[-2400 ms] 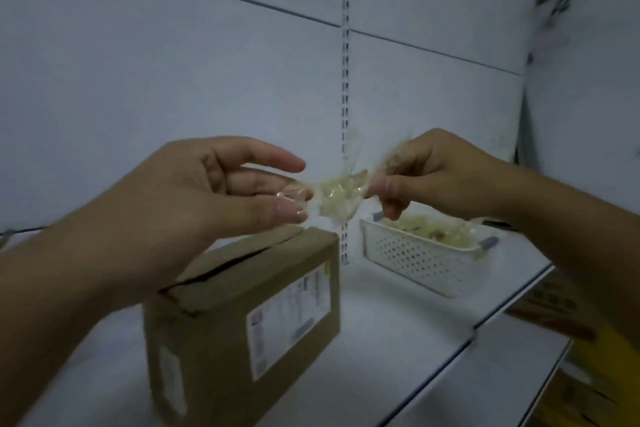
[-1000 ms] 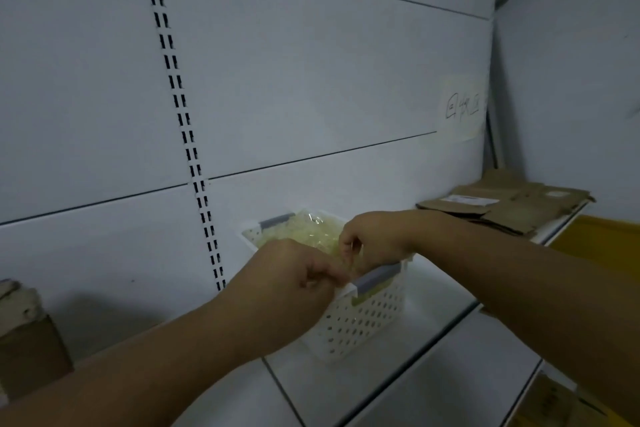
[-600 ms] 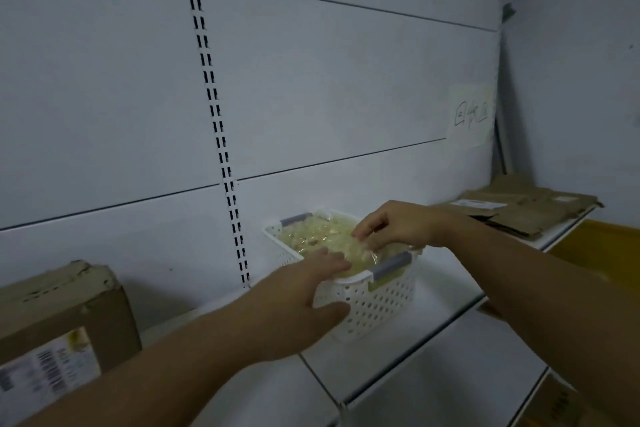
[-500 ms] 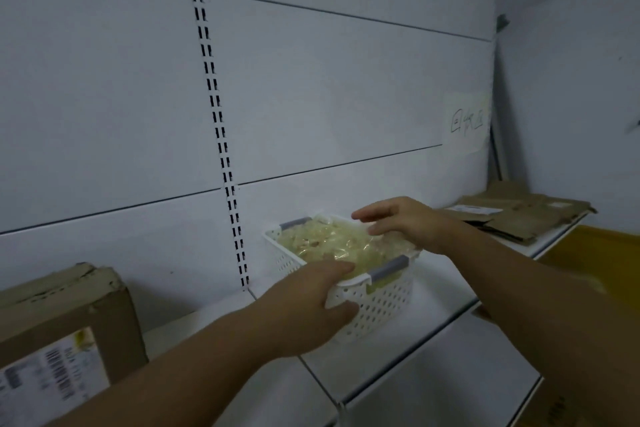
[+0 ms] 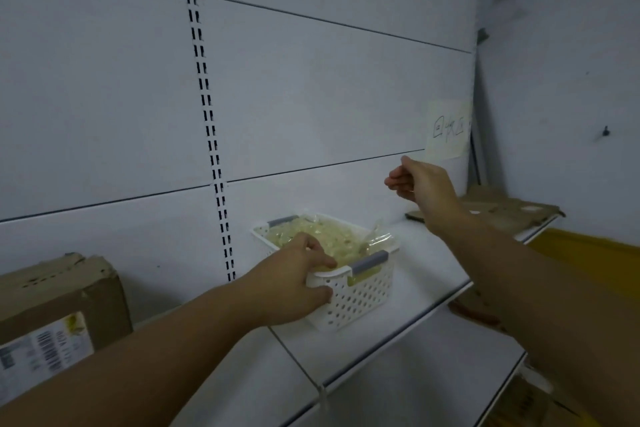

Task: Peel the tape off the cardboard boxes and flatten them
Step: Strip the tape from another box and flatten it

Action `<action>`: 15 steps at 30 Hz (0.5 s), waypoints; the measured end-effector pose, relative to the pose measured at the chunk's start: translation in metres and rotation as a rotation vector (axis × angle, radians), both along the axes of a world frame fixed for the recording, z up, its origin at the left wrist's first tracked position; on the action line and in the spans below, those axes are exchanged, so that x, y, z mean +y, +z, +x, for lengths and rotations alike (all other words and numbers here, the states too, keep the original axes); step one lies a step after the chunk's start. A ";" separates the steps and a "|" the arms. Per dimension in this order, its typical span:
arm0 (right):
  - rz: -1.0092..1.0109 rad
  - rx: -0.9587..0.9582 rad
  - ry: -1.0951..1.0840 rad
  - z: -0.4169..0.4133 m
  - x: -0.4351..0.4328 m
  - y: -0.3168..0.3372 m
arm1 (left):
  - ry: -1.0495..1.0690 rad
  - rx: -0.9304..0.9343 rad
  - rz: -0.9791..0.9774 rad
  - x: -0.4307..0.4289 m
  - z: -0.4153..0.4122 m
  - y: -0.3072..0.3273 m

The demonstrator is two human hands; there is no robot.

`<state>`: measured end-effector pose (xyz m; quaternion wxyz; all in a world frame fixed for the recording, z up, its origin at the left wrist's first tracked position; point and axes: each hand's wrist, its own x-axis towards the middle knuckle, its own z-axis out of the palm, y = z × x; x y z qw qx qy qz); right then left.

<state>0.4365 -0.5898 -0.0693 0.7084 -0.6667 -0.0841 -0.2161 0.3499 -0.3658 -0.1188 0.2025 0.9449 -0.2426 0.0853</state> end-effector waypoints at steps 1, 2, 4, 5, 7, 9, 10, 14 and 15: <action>-0.088 0.004 0.007 -0.002 0.002 0.002 | 0.002 -0.009 -0.007 0.000 0.001 0.002; -0.174 -0.008 0.021 -0.003 0.005 0.003 | 0.004 -0.021 -0.032 0.000 0.001 0.004; -0.318 -0.058 0.052 -0.007 0.018 0.003 | 0.012 -0.060 -0.091 0.000 -0.001 0.009; -0.385 -0.086 0.065 -0.010 0.026 0.003 | 0.017 -0.084 -0.111 0.000 -0.004 0.012; -0.660 -0.172 0.041 -0.011 0.043 -0.003 | 0.042 -0.188 -0.091 -0.002 -0.009 0.016; -1.107 -0.231 -0.052 -0.010 0.057 -0.017 | 0.096 -0.333 -0.002 -0.003 -0.014 0.017; -1.259 -0.249 -0.095 -0.008 0.063 -0.026 | 0.126 -0.382 0.024 -0.001 -0.018 0.020; -1.053 -0.351 -0.173 -0.010 0.082 -0.026 | 0.190 -0.367 0.131 0.043 -0.039 0.050; -0.957 -0.435 -0.180 -0.014 0.092 -0.019 | 0.210 -0.336 0.158 0.063 -0.047 0.061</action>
